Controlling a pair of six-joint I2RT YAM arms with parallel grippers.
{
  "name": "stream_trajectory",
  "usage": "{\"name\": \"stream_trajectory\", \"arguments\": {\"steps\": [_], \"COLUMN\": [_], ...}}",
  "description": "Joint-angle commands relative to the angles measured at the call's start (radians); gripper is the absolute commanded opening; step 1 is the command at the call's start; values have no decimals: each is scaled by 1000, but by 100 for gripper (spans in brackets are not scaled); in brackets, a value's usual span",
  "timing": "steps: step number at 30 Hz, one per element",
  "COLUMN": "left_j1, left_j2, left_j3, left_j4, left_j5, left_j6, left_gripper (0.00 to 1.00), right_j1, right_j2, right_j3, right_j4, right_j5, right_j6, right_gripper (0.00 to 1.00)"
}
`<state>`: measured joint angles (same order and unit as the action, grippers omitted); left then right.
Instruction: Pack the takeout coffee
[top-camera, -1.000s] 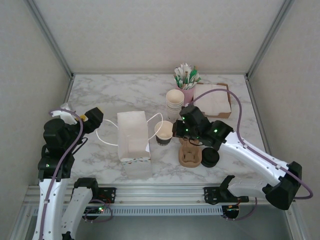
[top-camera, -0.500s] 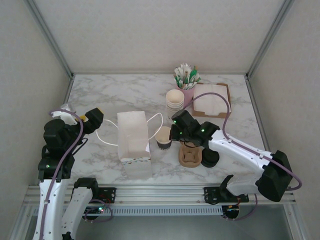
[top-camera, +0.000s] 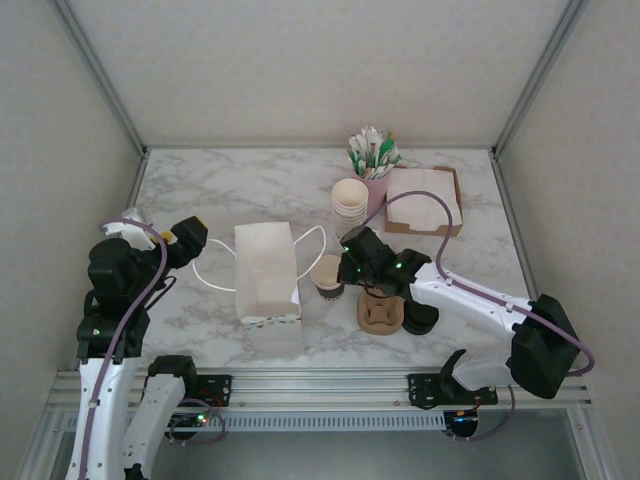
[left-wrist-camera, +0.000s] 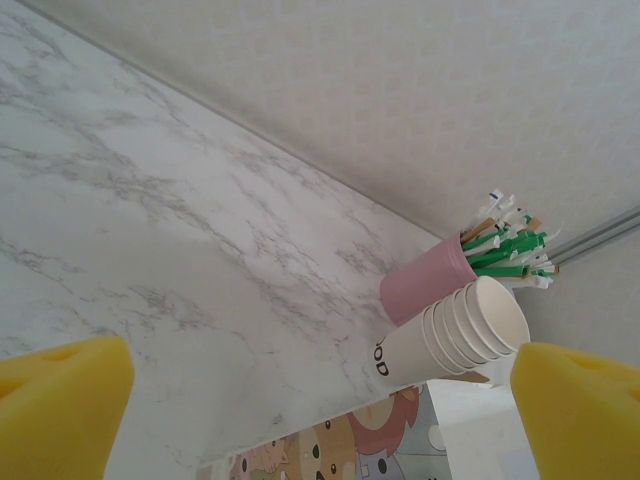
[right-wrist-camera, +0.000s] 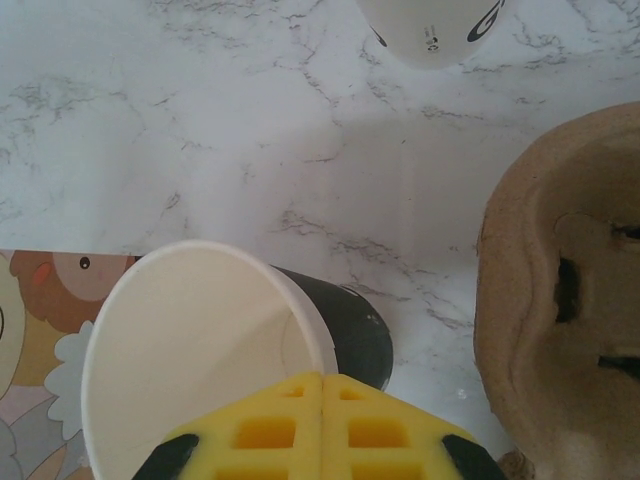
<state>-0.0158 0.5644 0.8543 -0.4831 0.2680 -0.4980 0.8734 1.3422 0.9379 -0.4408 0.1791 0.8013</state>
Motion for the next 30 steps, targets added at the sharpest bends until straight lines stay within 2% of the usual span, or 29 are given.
{"name": "stream_trajectory", "arguments": {"steps": [1,16,21,24,30], "left_j1": [10,10,10,10,10], "left_j2": [-9,-9,-9,-9,-8], "left_j3": [-10,-14,-15,-15,-14], "left_j4": [21,31,31,30,29], "left_j5": [21,37,37,36,32], "left_j6": [-10,-7,-7,-7,-7], "left_gripper": [97,94,94,95,95], "right_j1": [9,8,7,8,8], "right_j2": [24,13,-13,-18,-74], "right_j3": [-16,-11,22,53,147], "right_j4": [25,-13,-73,-128,-260], "right_j5": [20,41,65,86,108], "right_j6": [8,8,21,31,-2], "right_gripper": [2,13,20,36,39]}}
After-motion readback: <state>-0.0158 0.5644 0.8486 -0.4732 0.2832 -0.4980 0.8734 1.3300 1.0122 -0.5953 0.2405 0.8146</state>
